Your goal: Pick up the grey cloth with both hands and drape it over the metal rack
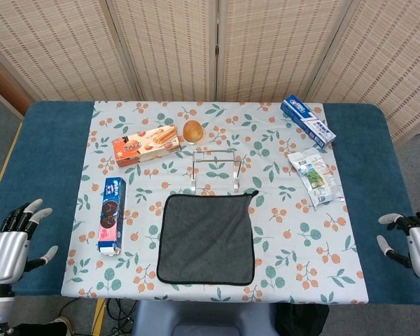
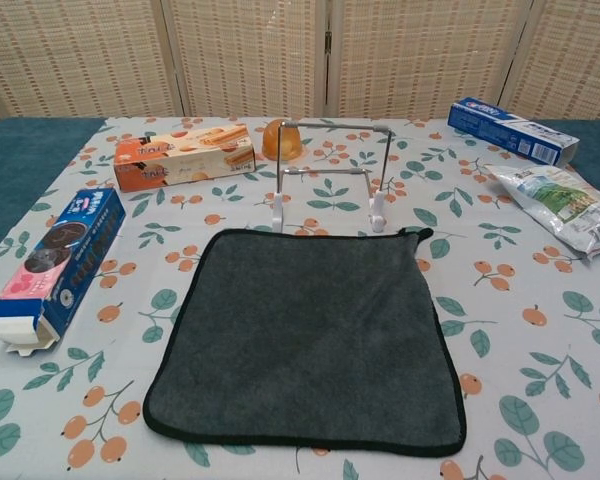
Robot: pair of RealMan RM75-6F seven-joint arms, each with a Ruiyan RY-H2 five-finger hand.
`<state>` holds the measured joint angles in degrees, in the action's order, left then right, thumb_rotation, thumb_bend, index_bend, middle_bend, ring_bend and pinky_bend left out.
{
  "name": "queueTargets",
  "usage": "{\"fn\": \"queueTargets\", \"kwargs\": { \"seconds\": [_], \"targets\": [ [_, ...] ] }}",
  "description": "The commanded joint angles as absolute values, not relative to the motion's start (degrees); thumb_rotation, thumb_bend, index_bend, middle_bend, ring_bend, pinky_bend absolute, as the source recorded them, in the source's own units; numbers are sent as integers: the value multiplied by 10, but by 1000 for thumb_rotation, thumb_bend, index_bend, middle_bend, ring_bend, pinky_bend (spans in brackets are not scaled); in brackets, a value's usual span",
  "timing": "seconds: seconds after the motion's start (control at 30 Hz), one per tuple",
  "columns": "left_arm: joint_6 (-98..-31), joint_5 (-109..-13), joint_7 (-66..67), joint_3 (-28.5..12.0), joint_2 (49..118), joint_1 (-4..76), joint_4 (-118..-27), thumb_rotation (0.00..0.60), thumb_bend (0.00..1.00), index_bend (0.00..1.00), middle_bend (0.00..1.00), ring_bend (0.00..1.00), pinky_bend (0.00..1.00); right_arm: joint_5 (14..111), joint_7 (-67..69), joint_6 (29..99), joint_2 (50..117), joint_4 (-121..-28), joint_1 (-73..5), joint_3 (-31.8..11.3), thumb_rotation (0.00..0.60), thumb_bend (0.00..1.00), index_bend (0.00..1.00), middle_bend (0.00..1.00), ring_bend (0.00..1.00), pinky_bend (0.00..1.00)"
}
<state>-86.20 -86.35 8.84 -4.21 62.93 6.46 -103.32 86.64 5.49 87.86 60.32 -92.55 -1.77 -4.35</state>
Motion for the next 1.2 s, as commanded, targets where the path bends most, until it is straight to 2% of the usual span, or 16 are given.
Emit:
{"fn": "queueTargets", "kwargs": {
  "seconds": [0.03,0.2,0.33,0.4,0.53,0.63,0.8,1.0,1.2],
  "targets": [
    [-856,-880,76,-40,624,73,-1024,600,199,212,167,137,183,869,53,880,602,-928,-18,-44,600,287,425,507,443,599],
    [-836,-920,51,-32,612,94,-1007,600,199,220,311,333,437,878,47,879,595,-936,-22,-42,600,287,425,512,446,599],
    [-809,-961,32,-19,606,117,-989,600,199,231,435,472,631,890,43,874,591,-942,-26,-38,600,287,425,551,500,606],
    [-797,-979,27,-15,607,131,-981,600,200,244,517,551,724,896,42,871,589,-946,-29,-36,600,287,425,584,545,653],
    [-773,-1010,15,-7,610,157,-969,600,199,273,657,661,840,910,40,863,587,-952,-35,-30,600,287,425,673,642,807],
    [-749,-1028,10,0,610,177,-964,600,199,290,775,745,896,918,37,854,584,-957,-41,-25,600,287,425,743,709,875],
    [-716,-1052,30,9,621,205,-960,600,199,311,875,825,942,934,30,830,583,-963,-54,-13,600,287,425,826,795,944],
    [-675,-1068,47,19,648,236,-958,600,199,321,936,879,972,963,23,799,584,-970,-79,-3,600,286,425,893,853,987],
    [-642,-1079,64,32,674,259,-955,600,199,327,959,899,987,979,16,772,590,-971,-97,7,600,287,425,913,873,996]
  ]
}}
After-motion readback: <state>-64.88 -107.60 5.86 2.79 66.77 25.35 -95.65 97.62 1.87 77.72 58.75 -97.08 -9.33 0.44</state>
